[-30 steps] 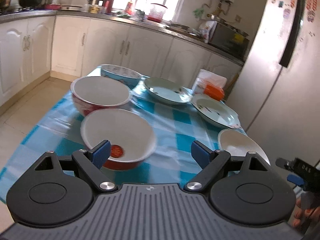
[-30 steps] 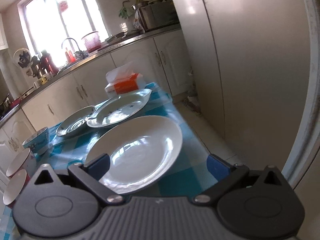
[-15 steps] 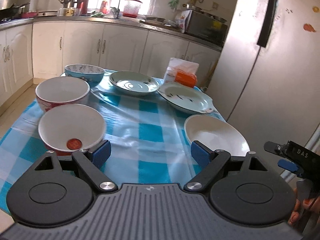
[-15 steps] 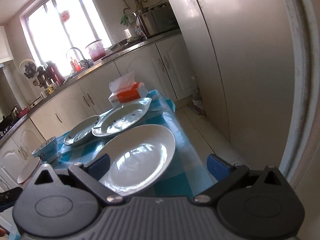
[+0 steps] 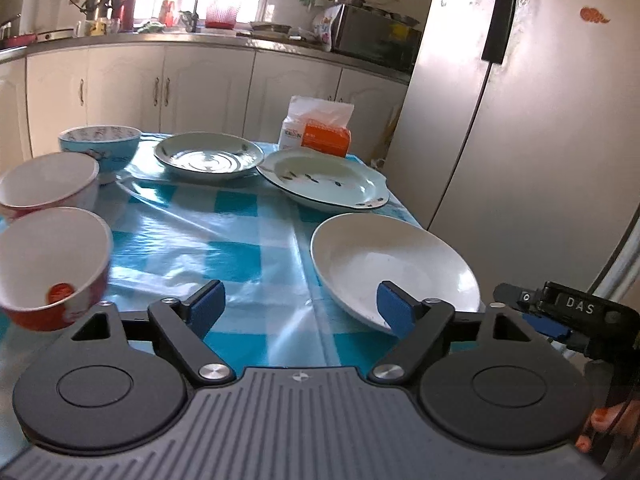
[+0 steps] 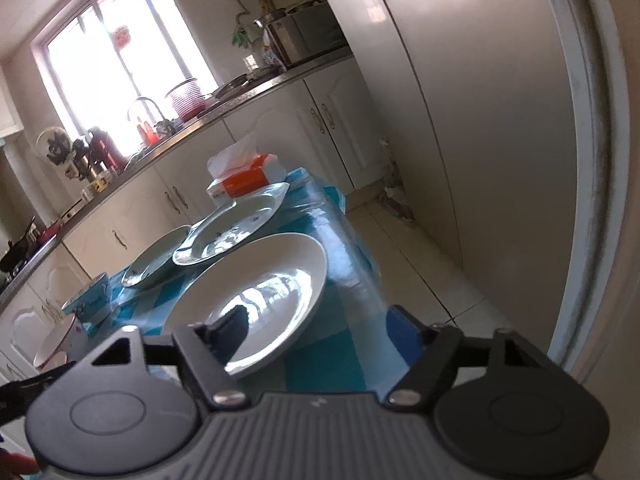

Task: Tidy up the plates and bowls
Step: 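Close both grippers on the rim of the white deep plate, then lift the white plate with both grippers and carry it toward the bowls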

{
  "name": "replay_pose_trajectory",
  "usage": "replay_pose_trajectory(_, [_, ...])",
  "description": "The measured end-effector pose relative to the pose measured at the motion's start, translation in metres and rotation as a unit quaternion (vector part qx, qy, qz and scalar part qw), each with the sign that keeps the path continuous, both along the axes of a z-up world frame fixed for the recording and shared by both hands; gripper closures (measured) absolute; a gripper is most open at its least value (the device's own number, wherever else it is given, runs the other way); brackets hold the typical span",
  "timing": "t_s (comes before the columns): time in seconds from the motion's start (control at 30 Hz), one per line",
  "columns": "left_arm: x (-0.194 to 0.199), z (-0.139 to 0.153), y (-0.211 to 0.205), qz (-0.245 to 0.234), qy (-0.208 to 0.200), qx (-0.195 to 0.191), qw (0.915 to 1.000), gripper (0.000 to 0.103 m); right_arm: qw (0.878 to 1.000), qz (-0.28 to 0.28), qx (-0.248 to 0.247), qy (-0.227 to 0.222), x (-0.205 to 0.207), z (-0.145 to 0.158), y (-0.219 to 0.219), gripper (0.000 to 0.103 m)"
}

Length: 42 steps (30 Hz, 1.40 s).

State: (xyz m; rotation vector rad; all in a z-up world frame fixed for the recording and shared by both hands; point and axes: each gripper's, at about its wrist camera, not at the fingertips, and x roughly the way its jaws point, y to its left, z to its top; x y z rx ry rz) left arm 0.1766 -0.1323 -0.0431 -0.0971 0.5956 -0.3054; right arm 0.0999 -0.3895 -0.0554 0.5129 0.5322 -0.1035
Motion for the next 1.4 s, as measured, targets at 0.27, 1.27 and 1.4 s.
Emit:
replay_pose_trajectory(0.27, [0.046, -0.025, -0.023, -0.006, 0.028, 0.012, 0.9995, 0.038, 0.999, 0.003, 0.049, 0.001, 0.023, -0.017, -0.015, 0.043])
replay_pose_trajectory(1.27, [0.075, -0.042, -0.038, -0.018, 0.052, -0.019, 0.9983, 0.086, 1.0, 0.026, 0.012, 0.013, 0.051, -0.025, 0.004, 0.088])
replay_pose_trajectory(1.4, [0.063, -0.035, -0.027, -0.007, 0.046, -0.027, 0.9986, 0.086, 1.0, 0.03, -0.001, 0.004, 0.045, -0.019, 0.013, 0.089])
